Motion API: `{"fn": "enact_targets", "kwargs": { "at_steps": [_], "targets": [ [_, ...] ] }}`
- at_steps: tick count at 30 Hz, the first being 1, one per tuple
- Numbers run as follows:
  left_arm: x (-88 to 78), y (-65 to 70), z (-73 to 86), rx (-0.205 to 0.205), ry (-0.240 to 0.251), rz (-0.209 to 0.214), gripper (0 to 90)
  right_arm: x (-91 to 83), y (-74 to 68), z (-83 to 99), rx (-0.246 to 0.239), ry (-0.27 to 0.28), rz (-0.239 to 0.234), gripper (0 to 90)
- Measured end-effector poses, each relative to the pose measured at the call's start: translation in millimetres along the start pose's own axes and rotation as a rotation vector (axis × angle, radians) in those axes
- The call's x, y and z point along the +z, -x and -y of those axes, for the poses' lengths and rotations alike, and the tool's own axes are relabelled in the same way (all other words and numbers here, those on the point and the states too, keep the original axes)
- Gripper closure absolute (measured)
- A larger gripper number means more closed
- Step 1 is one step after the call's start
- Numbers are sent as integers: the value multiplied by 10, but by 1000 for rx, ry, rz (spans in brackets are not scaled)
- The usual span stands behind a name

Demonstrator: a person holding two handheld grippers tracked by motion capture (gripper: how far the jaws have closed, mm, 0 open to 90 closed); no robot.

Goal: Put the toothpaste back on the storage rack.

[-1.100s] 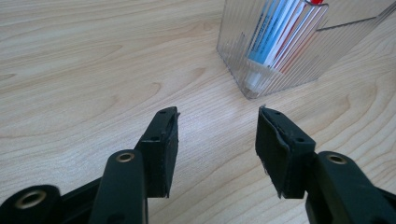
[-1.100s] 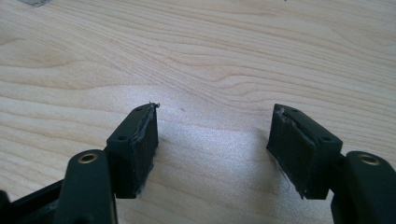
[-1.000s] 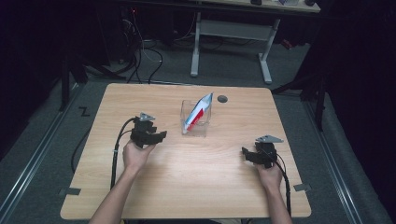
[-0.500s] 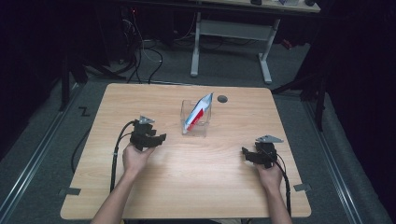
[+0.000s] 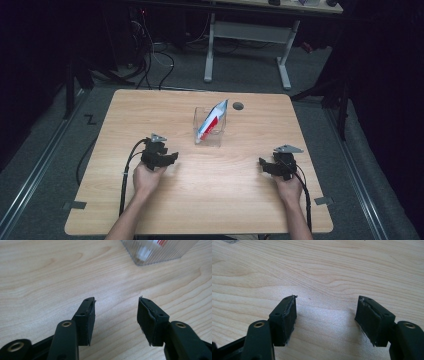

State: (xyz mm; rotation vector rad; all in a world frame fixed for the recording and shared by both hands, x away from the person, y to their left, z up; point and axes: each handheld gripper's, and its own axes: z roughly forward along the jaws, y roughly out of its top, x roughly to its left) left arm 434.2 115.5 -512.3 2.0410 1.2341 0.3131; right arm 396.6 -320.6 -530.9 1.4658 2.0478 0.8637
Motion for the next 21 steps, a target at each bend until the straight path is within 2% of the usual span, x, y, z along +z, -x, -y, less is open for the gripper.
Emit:
{"fn": "enact_targets", "kwargs": {
  "at_steps": [7, 13, 16, 20, 21],
  "targets": [
    [63, 19, 104, 15, -5, -38, 487, 0, 0, 0, 0, 0, 0, 331],
    [75, 43, 140, 17, 21, -52, 472, 0, 0, 0, 0, 0, 0, 331],
    [80, 66, 181, 40, 45, -66, 463, 0, 0, 0, 0, 0, 0, 331],
    [100, 123, 258, 97, 88, -108, 448, 0, 0, 0, 0, 0, 0, 331],
    [99, 125, 259, 93, 87, -109, 441, 0, 0, 0, 0, 0, 0, 331]
  ]
}}
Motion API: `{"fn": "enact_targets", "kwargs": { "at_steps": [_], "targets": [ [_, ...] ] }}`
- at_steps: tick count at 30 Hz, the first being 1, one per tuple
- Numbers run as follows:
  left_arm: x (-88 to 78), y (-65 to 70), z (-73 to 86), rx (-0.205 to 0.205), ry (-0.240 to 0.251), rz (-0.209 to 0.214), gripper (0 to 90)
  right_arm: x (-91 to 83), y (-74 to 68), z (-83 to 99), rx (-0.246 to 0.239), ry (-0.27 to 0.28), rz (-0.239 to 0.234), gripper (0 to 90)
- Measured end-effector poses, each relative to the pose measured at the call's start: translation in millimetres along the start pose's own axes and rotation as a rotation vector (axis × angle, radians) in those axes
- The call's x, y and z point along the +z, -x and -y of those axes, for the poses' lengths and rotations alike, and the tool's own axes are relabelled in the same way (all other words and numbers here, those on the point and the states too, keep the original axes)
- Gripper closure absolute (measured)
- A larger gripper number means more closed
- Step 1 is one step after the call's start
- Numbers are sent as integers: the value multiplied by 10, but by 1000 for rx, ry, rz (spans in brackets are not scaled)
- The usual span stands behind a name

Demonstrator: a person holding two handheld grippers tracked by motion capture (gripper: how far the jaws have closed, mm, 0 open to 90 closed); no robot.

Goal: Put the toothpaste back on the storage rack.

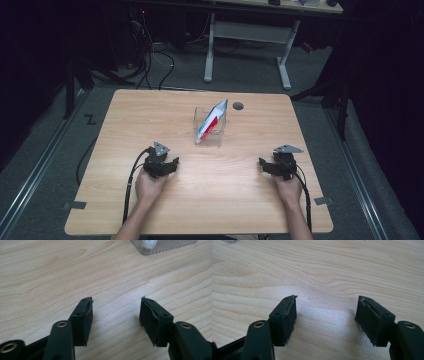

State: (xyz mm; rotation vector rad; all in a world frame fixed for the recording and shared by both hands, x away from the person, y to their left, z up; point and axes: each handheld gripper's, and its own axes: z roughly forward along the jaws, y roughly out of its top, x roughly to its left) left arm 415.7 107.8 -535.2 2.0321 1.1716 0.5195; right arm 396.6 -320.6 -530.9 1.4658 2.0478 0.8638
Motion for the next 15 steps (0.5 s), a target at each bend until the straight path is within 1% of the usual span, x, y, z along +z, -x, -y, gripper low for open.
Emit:
{"fn": "enact_targets", "kwargs": {
  "at_steps": [15],
  "targets": [
    [2, 12, 1, -13, -3, -19, 398, 0, 0, 0, 0, 0, 0, 331]
  ]
}}
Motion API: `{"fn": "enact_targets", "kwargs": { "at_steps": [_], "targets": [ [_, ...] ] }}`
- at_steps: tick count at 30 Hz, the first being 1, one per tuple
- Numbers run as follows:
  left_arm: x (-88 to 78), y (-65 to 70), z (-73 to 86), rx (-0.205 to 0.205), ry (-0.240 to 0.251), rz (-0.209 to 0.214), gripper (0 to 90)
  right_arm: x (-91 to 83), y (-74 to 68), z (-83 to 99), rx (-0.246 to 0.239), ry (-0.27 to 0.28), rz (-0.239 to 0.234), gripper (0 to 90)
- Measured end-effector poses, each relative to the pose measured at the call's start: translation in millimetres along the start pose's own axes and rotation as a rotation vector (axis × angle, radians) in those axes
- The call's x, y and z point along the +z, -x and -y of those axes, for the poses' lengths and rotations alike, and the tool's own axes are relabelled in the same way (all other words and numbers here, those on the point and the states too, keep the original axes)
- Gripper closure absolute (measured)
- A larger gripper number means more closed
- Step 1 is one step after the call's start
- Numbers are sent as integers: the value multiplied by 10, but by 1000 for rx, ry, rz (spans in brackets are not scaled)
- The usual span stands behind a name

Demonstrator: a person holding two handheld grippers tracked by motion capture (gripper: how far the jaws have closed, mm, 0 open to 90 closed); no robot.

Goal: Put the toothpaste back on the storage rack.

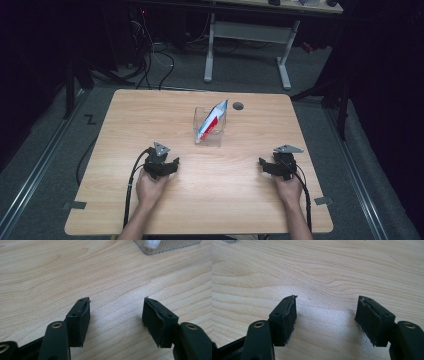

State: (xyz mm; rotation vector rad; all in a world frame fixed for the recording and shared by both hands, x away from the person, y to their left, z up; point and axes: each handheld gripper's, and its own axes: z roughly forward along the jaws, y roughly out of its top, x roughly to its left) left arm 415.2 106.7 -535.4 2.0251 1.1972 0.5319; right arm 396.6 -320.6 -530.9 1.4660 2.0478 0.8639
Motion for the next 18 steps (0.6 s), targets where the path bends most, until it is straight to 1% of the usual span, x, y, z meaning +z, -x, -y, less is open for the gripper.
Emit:
{"fn": "enact_targets", "kwargs": {
  "at_steps": [18],
  "targets": [
    [0, 5, 1, -2, -1, -1, 380, 0, 0, 0, 0, 0, 0, 331]
  ]
}}
